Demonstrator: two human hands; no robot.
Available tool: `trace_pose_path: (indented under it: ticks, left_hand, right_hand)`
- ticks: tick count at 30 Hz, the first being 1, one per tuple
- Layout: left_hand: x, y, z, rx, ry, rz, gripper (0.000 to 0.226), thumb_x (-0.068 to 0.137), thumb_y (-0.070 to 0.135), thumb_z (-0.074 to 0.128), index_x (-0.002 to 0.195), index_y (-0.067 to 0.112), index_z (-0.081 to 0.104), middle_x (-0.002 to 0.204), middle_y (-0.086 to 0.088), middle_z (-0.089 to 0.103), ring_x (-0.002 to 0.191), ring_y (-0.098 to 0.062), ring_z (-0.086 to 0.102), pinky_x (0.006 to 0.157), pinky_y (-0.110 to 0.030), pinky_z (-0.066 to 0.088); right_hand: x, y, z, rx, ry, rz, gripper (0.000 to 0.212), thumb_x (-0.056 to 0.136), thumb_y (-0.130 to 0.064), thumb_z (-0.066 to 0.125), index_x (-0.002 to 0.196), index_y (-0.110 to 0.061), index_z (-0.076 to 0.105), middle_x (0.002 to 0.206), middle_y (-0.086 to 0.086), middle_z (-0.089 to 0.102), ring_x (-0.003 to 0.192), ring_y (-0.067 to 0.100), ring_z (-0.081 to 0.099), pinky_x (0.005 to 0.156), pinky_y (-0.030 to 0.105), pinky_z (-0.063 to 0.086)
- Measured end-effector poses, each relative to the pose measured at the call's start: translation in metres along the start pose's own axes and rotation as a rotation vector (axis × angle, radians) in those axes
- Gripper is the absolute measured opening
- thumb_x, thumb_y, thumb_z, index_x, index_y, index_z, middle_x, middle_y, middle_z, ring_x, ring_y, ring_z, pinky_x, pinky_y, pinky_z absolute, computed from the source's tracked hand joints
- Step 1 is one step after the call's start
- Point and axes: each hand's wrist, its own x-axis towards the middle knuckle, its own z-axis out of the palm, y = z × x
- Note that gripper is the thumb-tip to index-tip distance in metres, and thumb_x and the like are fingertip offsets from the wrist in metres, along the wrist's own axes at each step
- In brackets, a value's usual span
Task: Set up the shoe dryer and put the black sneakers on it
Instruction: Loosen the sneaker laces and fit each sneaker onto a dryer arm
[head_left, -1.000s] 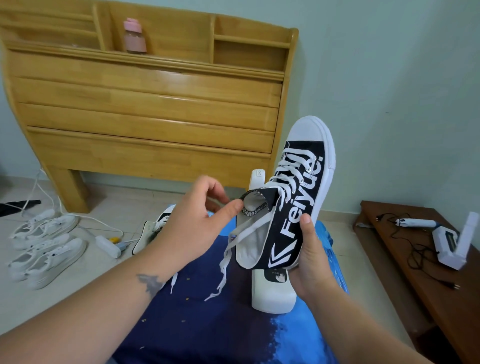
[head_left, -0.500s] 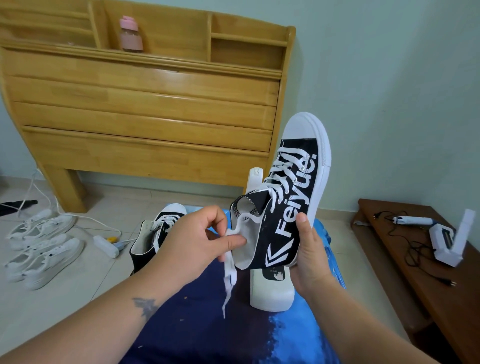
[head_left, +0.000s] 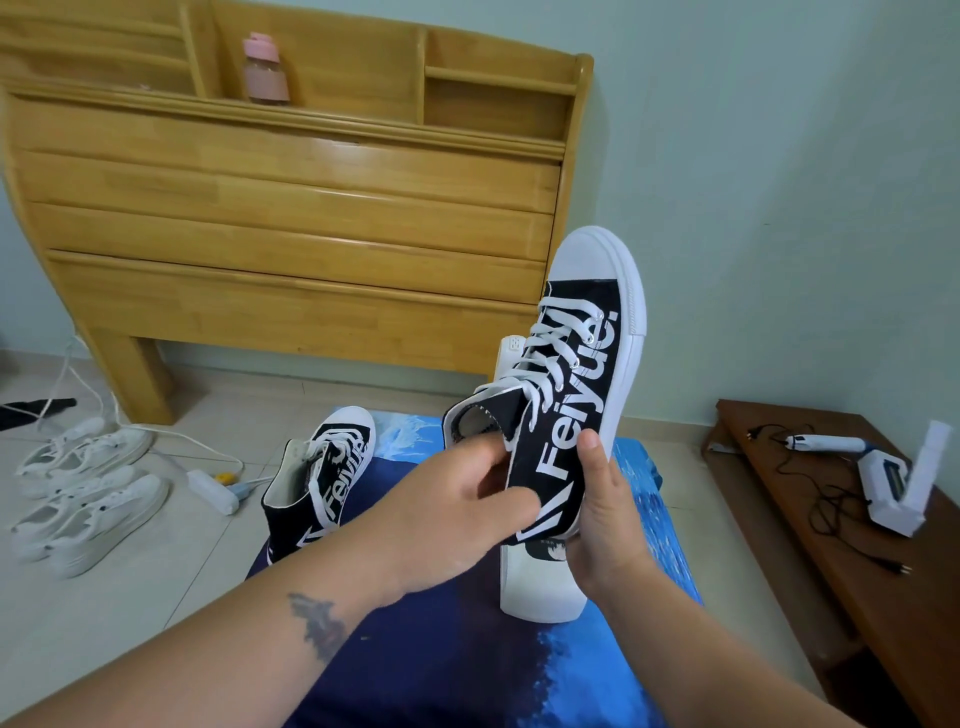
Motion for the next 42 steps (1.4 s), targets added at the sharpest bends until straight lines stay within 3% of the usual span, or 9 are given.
trace_pose_path:
  ticks: [6, 11, 18, 21, 25, 30, 34, 38, 42]
  left_hand:
    - [0.007, 0.0, 0.008, -0.189, -0.015, -0.151, 0.031, 0.079, 0.032, 0.062, 0.109, 0.031, 0.068, 0.108, 0.008, 0.073, 0.103, -0.008, 0.067, 0.091, -0.03, 0.05]
    - [-0.002, 0.005, -0.01, 0.146, 0.14, -0.049, 0.01, 0.085, 0.04, 0.065, 0.079, 0.044, 0.072, 0.074, 0.025, 0.073, 0.068, 0.011, 0.065, 0.059, -0.001, 0.04]
    - [-0.002, -0.018, -0.027, 0.385, 0.487, 0.024, 0.016, 0.083, 0.035, 0.063, 0.075, 0.028, 0.052, 0.05, 0.002, 0.055, 0.038, -0.006, 0.037, 0.039, -0.014, 0.031]
    - [-0.002, -0.037, -0.033, 0.452, 0.327, -0.139, 0.025, 0.08, 0.017, 0.056, 0.09, 0.038, 0.047, 0.066, 0.002, 0.058, 0.039, -0.005, 0.04, 0.04, -0.018, 0.036]
    - [-0.006, -0.055, -0.03, 0.572, 0.029, -0.28, 0.026, 0.071, 0.034, 0.062, 0.093, 0.04, 0.05, 0.076, 0.005, 0.063, 0.045, -0.003, 0.049, 0.044, -0.018, 0.041]
    - [-0.002, -0.053, -0.031, 0.543, 0.195, -0.175, 0.016, 0.08, 0.024, 0.07, 0.077, 0.032, 0.056, 0.073, 0.009, 0.068, 0.065, -0.004, 0.062, 0.063, -0.02, 0.048]
    - [-0.002, -0.035, -0.028, 0.321, 0.346, -0.017, 0.032, 0.077, 0.024, 0.075, 0.074, 0.03, 0.044, 0.071, 0.001, 0.07, 0.049, -0.011, 0.054, 0.045, -0.018, 0.036]
    - [-0.002, -0.025, -0.016, 0.324, 0.389, 0.059, 0.02, 0.073, 0.023, 0.079, 0.065, 0.027, 0.061, 0.055, 0.011, 0.066, 0.039, 0.001, 0.048, 0.043, -0.007, 0.032]
    - [-0.003, -0.023, -0.003, 0.221, 0.298, 0.019, 0.017, 0.077, 0.015, 0.071, 0.086, 0.029, 0.074, 0.089, 0.009, 0.074, 0.078, 0.003, 0.069, 0.07, -0.009, 0.049]
  right_hand:
    - [-0.004, 0.003, 0.005, -0.036, -0.051, 0.044, 0.077, 0.055, -0.071, 0.075, 0.118, -0.028, 0.067, 0.12, 0.014, 0.072, 0.121, 0.053, 0.052, 0.099, 0.081, 0.024]
    - [-0.002, -0.009, 0.001, 0.021, -0.002, -0.064, 0.078, 0.069, -0.059, 0.074, 0.131, -0.014, 0.059, 0.125, 0.018, 0.068, 0.115, 0.039, 0.065, 0.098, 0.06, 0.049]
    - [0.001, -0.015, -0.005, 0.05, 0.058, -0.115, 0.085, 0.061, -0.064, 0.073, 0.131, -0.018, 0.06, 0.127, 0.009, 0.069, 0.116, 0.026, 0.066, 0.093, 0.045, 0.054]
    - [0.0, -0.014, -0.007, 0.05, 0.073, -0.121, 0.085, 0.06, -0.066, 0.073, 0.13, -0.02, 0.061, 0.124, 0.005, 0.071, 0.113, 0.022, 0.068, 0.085, 0.037, 0.055]
    - [0.0, -0.013, -0.01, 0.043, 0.094, -0.124, 0.077, 0.067, -0.062, 0.07, 0.131, -0.02, 0.061, 0.124, 0.005, 0.071, 0.112, 0.021, 0.069, 0.086, 0.038, 0.055]
    - [0.002, -0.012, -0.015, 0.033, 0.098, -0.115, 0.07, 0.074, -0.058, 0.066, 0.132, -0.019, 0.06, 0.126, 0.006, 0.07, 0.115, 0.022, 0.067, 0.09, 0.041, 0.054]
    - [0.002, -0.01, -0.015, 0.0, 0.103, -0.107, 0.087, 0.059, -0.067, 0.075, 0.13, -0.019, 0.06, 0.124, 0.006, 0.071, 0.114, 0.024, 0.068, 0.091, 0.043, 0.054]
    - [0.001, -0.004, -0.012, -0.012, 0.099, -0.078, 0.094, 0.051, -0.072, 0.078, 0.128, -0.019, 0.061, 0.121, 0.007, 0.073, 0.11, 0.025, 0.07, 0.087, 0.043, 0.056]
    - [0.001, -0.001, -0.008, 0.0, 0.074, -0.09, 0.087, 0.061, -0.067, 0.076, 0.129, -0.014, 0.061, 0.123, 0.013, 0.071, 0.113, 0.032, 0.067, 0.094, 0.051, 0.054]
